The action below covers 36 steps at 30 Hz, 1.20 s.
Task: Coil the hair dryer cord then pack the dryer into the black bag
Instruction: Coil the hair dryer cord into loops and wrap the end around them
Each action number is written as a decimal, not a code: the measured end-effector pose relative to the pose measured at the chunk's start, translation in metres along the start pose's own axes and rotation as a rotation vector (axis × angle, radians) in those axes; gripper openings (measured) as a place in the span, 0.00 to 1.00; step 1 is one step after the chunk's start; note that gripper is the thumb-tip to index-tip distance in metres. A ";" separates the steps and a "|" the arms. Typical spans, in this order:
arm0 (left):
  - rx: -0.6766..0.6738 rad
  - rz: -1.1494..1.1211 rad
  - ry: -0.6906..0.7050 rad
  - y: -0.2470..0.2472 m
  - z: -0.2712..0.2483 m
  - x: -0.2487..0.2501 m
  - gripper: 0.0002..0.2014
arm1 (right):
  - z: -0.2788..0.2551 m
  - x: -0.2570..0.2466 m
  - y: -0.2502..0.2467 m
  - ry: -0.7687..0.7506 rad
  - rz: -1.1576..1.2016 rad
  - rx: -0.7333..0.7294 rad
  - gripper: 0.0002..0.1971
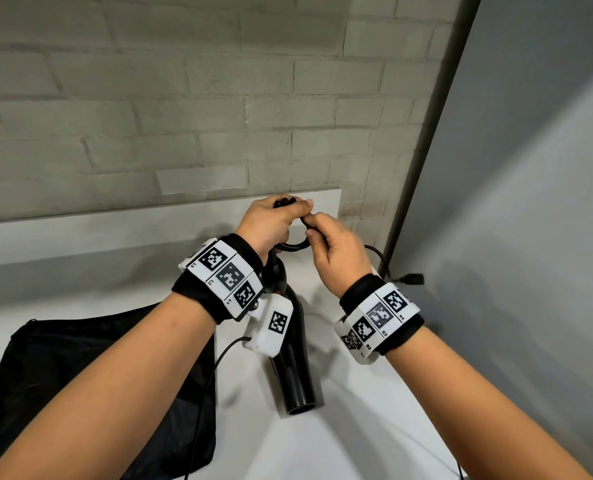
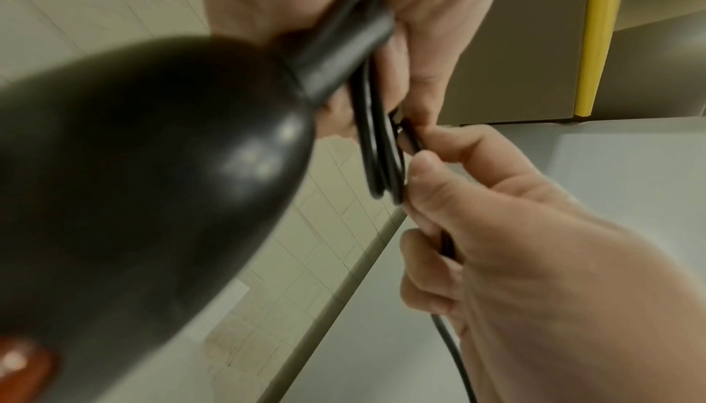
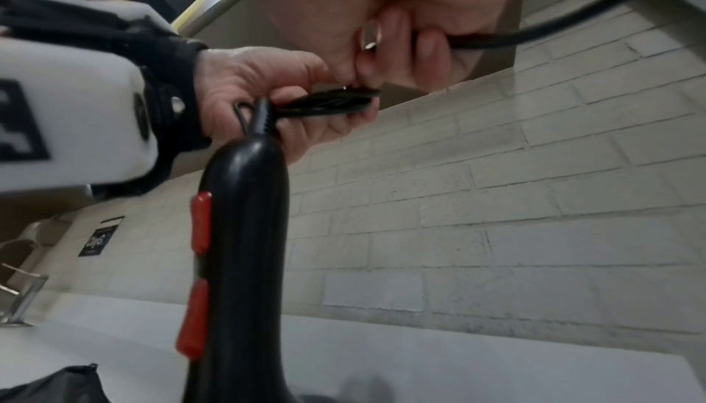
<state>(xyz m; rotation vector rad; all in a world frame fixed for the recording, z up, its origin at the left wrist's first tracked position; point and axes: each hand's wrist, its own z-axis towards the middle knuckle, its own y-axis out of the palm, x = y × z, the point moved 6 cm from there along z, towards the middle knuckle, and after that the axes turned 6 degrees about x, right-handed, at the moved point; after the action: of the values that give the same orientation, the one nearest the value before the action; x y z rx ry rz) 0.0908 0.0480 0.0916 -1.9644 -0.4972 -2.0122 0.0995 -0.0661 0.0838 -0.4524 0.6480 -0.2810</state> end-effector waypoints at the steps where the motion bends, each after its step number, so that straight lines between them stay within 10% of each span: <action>1: 0.017 -0.011 -0.002 -0.001 -0.001 0.000 0.07 | -0.001 0.002 0.000 0.001 -0.005 -0.020 0.12; 23: 0.158 -0.228 -0.007 -0.013 -0.002 -0.002 0.07 | -0.055 0.154 0.026 0.752 -0.101 -0.224 0.09; 32: 0.111 -0.223 -0.021 -0.009 -0.001 -0.002 0.10 | 0.004 0.033 -0.037 0.218 0.392 0.459 0.18; 36: 0.110 -0.217 -0.001 -0.008 -0.001 -0.002 0.08 | 0.009 -0.001 -0.035 0.120 0.527 0.438 0.19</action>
<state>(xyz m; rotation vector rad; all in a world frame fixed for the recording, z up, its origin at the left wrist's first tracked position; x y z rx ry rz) 0.0861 0.0544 0.0892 -1.9177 -0.8346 -2.0591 0.1004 -0.0932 0.1083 0.1622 0.7739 0.0560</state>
